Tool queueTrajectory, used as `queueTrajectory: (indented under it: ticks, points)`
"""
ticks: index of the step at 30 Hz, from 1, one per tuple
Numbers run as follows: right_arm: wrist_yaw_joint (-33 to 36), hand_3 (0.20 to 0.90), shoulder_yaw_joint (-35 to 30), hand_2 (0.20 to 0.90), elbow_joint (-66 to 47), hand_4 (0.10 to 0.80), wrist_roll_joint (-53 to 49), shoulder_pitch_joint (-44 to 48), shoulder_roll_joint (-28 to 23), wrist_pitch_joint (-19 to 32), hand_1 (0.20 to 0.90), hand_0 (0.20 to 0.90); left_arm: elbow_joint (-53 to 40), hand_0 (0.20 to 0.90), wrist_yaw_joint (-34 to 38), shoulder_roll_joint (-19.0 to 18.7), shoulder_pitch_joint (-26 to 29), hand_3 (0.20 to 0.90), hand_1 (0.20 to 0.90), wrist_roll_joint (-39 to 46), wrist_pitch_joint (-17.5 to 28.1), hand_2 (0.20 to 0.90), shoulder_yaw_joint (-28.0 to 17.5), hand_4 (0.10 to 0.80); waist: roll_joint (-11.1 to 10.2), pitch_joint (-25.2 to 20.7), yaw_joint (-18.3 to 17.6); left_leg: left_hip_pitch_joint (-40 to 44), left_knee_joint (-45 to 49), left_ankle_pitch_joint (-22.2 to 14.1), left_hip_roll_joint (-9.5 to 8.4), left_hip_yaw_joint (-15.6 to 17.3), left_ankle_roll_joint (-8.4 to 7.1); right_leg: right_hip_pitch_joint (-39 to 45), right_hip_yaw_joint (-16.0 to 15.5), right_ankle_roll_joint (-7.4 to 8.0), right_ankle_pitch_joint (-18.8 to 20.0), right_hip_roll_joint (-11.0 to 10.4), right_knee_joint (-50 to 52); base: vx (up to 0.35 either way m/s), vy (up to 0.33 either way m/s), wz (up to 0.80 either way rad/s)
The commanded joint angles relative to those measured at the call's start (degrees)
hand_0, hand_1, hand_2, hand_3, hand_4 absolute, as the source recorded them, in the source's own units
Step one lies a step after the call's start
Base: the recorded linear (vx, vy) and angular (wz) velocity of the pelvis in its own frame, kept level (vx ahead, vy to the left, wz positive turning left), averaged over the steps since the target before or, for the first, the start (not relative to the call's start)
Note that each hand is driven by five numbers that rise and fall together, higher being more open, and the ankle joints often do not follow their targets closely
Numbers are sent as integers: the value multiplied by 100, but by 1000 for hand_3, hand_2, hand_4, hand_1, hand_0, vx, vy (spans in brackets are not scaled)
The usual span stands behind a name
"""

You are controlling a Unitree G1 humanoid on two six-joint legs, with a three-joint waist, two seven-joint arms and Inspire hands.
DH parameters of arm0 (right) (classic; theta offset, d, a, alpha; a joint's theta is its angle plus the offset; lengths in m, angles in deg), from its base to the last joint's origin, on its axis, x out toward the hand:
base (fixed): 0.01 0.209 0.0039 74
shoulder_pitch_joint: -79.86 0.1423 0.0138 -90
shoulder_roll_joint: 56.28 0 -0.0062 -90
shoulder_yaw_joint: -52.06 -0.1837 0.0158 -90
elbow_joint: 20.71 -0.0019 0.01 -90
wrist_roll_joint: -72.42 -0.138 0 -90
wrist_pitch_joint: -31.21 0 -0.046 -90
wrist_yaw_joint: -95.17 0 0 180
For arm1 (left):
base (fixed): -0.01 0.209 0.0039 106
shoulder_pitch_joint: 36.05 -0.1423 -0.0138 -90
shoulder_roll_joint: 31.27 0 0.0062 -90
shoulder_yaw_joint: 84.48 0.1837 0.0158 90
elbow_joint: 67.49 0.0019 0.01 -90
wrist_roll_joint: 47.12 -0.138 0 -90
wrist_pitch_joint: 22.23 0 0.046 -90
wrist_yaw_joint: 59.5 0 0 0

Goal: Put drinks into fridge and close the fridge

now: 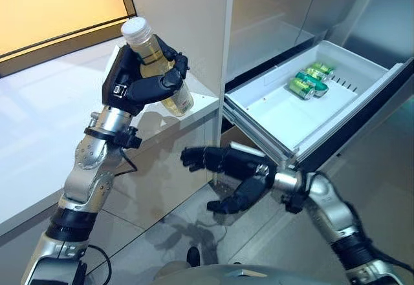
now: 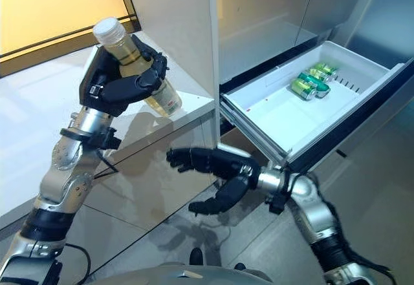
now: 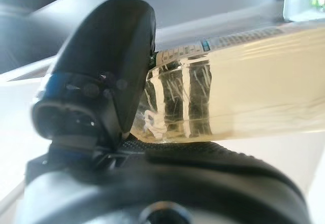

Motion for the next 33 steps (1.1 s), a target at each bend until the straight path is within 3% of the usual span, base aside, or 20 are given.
queueTrajectory:
  ticks: [1, 8, 13, 21, 33]
  points:
    - [1080, 900, -442, 900, -411, 800, -403, 482, 36, 352, 900, 900, -627, 300, -327, -244, 615, 200, 300, 81, 1238, 300, -636, 100, -12, -652, -53, 279, 8, -859, -49, -350, -143, -183, 255, 534, 81, -164, 50, -39, 6, -1]
    - [1690, 900, -637, 900, -497, 800, -198, 599, -123, 239, 900, 900, -614, 300, -506, -377, 622, 200, 300, -132, 1294, 300, -590, 100, 0, -637, -121, 288, 8, -877, -54, -320, -130, -202, 309, 534, 88, -148, 54, -14, 3, -1]
    - [1973, 900, -202, 900, -315, 800, -418, 1205, -246, -228, 900, 900, -512, 300, -545, -413, 951, 200, 300, -37, 1178, 300, -111, 100, -10, -612, -102, 314, 8, -869, -43, -298, -143, -174, 299, 518, 96, -141, 49, -6, 0, 0]
    - [2256, 900, 468, 900, 70, 800, -566, 2087, -172, -521, 900, 900, -391, 300, -640, -327, 1384, 200, 300, -1, 1054, 300, 542, 100, -39, -620, -13, 337, 8, -857, -49, -332, -148, -127, 240, 489, 89, -145, 46, 6, -1, 0]
    - [2402, 900, 904, 900, 448, 800, -752, 2689, -2, -823, 900, 900, -362, 300, -722, -248, 1657, 200, 300, 230, 847, 300, 850, 100, -57, -643, 73, 326, 8, -852, -58, -357, -139, -128, 197, 474, 87, -156, 49, 0, 0, 0]
